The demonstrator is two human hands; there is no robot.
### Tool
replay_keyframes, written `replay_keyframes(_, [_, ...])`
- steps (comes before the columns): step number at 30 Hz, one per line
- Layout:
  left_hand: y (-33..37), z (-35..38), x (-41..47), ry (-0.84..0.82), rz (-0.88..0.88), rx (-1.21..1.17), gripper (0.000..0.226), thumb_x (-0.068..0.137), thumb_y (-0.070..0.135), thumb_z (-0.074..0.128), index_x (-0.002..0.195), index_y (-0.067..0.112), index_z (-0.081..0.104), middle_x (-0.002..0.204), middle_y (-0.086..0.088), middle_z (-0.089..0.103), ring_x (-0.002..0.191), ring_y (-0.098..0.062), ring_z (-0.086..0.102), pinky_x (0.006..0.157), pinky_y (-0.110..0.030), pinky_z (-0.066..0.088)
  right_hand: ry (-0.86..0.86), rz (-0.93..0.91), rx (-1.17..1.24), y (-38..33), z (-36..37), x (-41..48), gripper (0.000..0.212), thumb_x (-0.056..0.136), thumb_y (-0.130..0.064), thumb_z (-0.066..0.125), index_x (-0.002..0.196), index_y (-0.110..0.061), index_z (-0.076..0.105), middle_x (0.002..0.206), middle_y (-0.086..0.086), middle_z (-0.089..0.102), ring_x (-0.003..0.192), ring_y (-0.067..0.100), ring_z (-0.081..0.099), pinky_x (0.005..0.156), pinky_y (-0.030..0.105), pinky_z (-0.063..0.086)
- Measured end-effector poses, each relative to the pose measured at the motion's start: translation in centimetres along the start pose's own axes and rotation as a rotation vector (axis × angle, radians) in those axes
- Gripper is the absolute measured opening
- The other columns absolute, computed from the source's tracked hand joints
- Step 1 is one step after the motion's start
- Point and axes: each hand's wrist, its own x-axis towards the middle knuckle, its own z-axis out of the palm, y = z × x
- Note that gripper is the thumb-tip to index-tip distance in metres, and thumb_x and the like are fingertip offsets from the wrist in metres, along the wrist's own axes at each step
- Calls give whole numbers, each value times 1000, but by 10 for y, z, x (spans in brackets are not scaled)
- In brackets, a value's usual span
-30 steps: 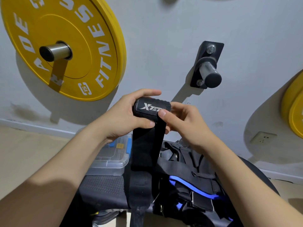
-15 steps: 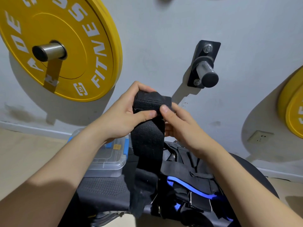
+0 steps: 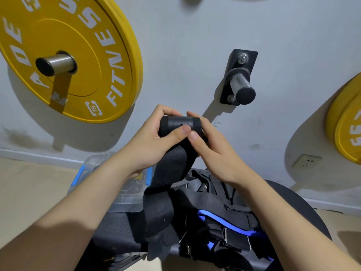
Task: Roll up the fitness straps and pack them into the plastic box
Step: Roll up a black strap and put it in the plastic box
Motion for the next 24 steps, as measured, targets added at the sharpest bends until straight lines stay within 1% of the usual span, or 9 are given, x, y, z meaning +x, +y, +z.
replay_keyframes(3, [2,-5,3,-4,48,-76,40,88,31,85,122,29,64,110,-1,75,105,-18,75,89,-34,63,-68,199,252,-4,2,-1,65,109,-35,60,166,-31,31,147,-5,64,127,26,70,102,61,59])
replay_keyframes(5, [3,-9,5,6,99,-60,42,84,25,87,121,31,66,116,-2,75,108,-19,74,91,-34,62,-154,301,302,-4,4,-1,37,109,-24,62,145,-15,57,131,12,75,110,31,77,94,57,62])
replay_keyframes(7, [2,-14,6,29,123,10,44,82,23,89,119,31,68,119,1,73,110,-22,73,94,-38,62,-202,310,323,-3,5,-3,17,110,-19,61,115,-10,75,107,15,79,94,27,76,87,47,59])
replay_keyframes(12, [-6,-18,7,77,99,80,43,77,14,92,109,34,72,114,8,73,102,-19,76,86,-43,67,-125,306,507,-4,3,-2,32,95,-24,65,110,4,69,101,16,68,94,26,66,84,31,57])
replay_keyframes(14, [-7,-16,10,115,77,46,36,74,17,93,101,33,76,110,8,75,100,-22,76,86,-44,67,-80,314,530,-3,4,0,17,94,-20,64,98,-6,73,96,13,69,89,23,67,79,30,58])
replay_keyframes(16, [-8,-13,13,143,45,-32,19,78,27,90,93,30,79,107,5,78,95,-21,75,82,-44,66,-39,312,545,-3,6,0,22,99,-14,61,86,-21,78,91,7,74,82,18,71,74,28,58])
replay_keyframes(18, [-10,-12,15,179,48,15,5,90,29,86,92,31,82,104,3,80,93,-17,74,80,-45,65,-15,326,574,-5,10,-1,16,97,-17,60,93,-17,76,93,9,75,86,22,71,79,34,56])
replay_keyframes(20, [-12,-12,16,190,54,118,10,96,24,83,95,34,83,102,6,80,94,-16,75,81,-43,66,32,345,609,-7,11,-3,21,91,-23,64,106,-11,71,98,15,73,90,28,69,85,41,52])
replay_keyframes(24, [-11,-18,13,137,47,275,25,92,18,86,108,36,82,100,12,79,90,-4,76,68,-18,62,119,416,692,-9,6,-4,42,86,-15,76,122,1,64,106,25,78,91,30,75,87,42,57])
